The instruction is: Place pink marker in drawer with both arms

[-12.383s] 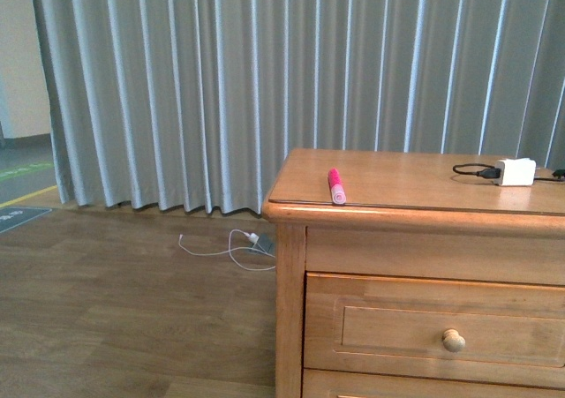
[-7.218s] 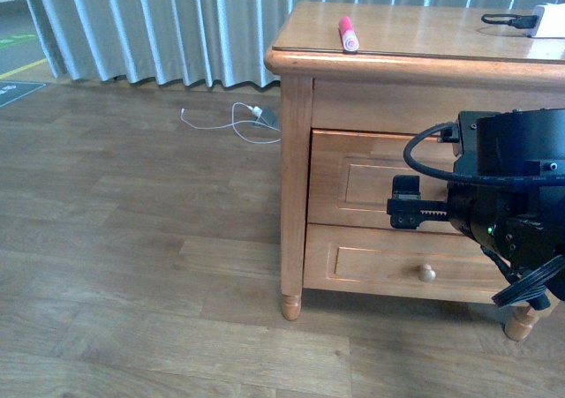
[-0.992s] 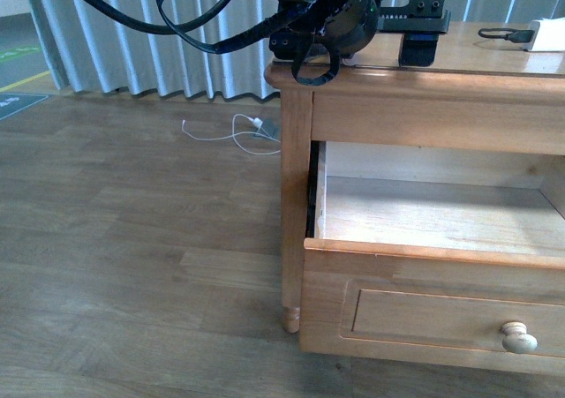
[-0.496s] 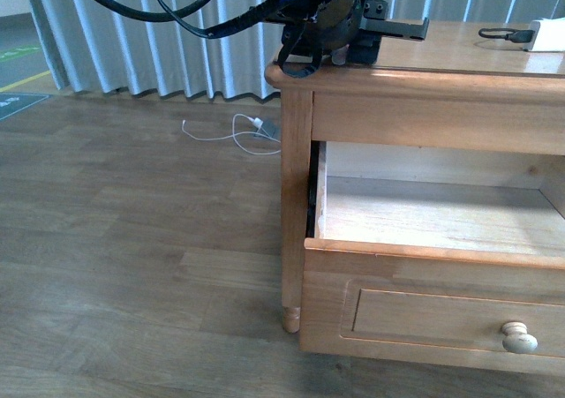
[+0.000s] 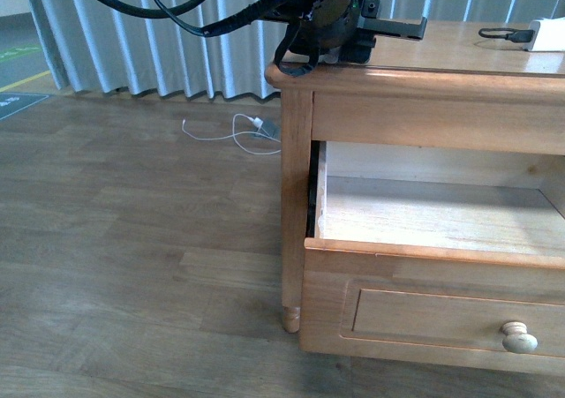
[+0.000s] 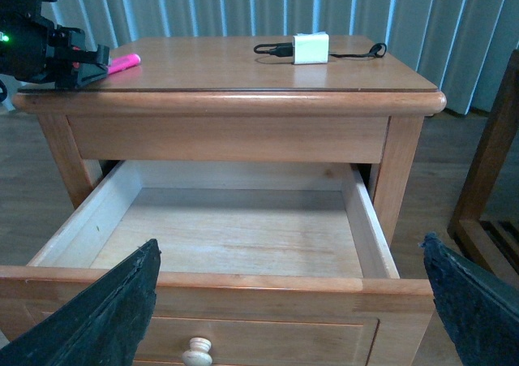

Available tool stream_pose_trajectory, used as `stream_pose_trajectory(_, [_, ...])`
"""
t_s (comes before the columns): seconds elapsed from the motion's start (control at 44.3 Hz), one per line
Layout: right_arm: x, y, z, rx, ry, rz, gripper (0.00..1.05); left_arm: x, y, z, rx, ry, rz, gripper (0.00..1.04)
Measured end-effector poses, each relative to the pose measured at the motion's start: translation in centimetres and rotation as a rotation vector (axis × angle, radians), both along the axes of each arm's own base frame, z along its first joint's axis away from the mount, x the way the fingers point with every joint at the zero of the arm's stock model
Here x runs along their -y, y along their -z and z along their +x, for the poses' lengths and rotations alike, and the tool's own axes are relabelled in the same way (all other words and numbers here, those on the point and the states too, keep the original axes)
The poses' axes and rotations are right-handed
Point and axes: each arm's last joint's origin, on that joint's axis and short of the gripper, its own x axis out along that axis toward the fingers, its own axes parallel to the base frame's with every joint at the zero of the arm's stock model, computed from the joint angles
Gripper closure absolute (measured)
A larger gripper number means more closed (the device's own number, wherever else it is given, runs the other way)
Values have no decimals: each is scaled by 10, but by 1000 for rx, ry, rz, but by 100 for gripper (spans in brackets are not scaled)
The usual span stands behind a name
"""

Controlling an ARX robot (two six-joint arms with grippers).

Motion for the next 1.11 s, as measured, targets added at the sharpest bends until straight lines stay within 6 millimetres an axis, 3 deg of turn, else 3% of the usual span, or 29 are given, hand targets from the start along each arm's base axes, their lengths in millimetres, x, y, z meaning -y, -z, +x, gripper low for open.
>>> stream_pose_trajectory(0.248, [0,0,0,0,0,0,9,-4,1,-5,19,14,-18,90])
stream_pose_trajectory(0.564, [0,0,0,0,0,0,9,-7,-8,-30,65,112,-74,90])
stream_pose_trajectory(0.88, [0,0,0,0,0,0,9,14,-21,-63,86,338,-87,90])
stream_pose_trajectory(1.105, [0,0,0,0,0,0,9,38,-4,-87,64,547,-26,90])
